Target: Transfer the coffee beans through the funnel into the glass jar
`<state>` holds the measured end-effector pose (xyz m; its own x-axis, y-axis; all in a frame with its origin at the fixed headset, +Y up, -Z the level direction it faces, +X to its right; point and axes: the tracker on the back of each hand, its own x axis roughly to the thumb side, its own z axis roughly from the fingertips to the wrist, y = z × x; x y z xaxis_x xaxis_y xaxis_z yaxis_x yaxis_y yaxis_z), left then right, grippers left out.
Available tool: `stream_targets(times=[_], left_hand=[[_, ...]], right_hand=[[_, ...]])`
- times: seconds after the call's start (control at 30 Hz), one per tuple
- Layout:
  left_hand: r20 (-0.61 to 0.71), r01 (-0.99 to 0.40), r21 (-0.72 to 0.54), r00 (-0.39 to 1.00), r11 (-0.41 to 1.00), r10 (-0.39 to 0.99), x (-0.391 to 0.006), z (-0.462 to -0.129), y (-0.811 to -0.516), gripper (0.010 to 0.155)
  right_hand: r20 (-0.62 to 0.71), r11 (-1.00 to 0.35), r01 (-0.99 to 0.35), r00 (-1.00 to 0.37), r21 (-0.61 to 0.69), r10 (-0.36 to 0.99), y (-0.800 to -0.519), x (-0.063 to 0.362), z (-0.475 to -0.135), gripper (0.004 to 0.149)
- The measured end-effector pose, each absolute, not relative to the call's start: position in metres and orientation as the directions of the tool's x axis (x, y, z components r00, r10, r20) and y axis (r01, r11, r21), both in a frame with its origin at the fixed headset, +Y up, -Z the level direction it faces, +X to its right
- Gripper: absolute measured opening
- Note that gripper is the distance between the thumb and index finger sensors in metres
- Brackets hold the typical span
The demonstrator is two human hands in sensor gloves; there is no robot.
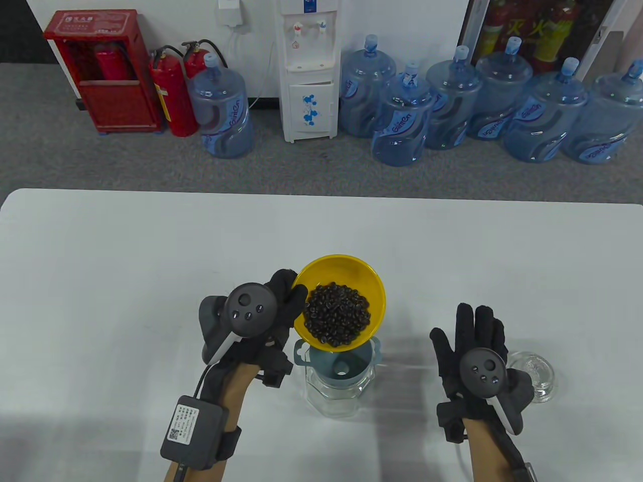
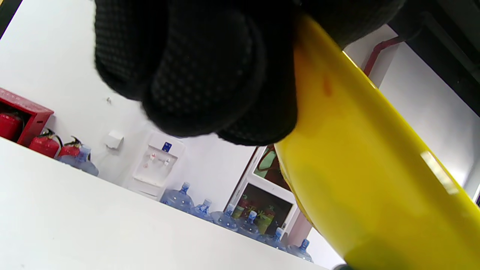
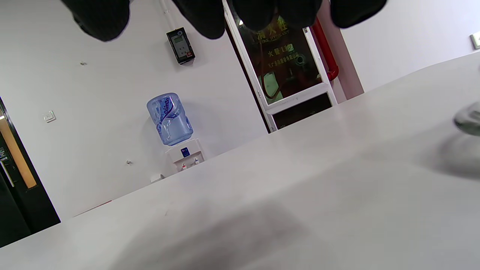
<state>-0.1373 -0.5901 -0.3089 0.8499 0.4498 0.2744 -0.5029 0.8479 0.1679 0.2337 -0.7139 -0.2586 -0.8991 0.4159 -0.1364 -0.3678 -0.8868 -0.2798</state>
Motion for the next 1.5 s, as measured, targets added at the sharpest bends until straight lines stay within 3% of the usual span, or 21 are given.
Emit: stream_targets(times=[1.5], left_hand=[[0.348,-0.426,0.265,0.879,0.865,0.326,-0.129,-0.297,-0.588,0.042]], right_hand=[[-0.140,-0.884,-0.373,-0.896,-0.282,0.422,-0.712,0.234,-0.257,0.077]])
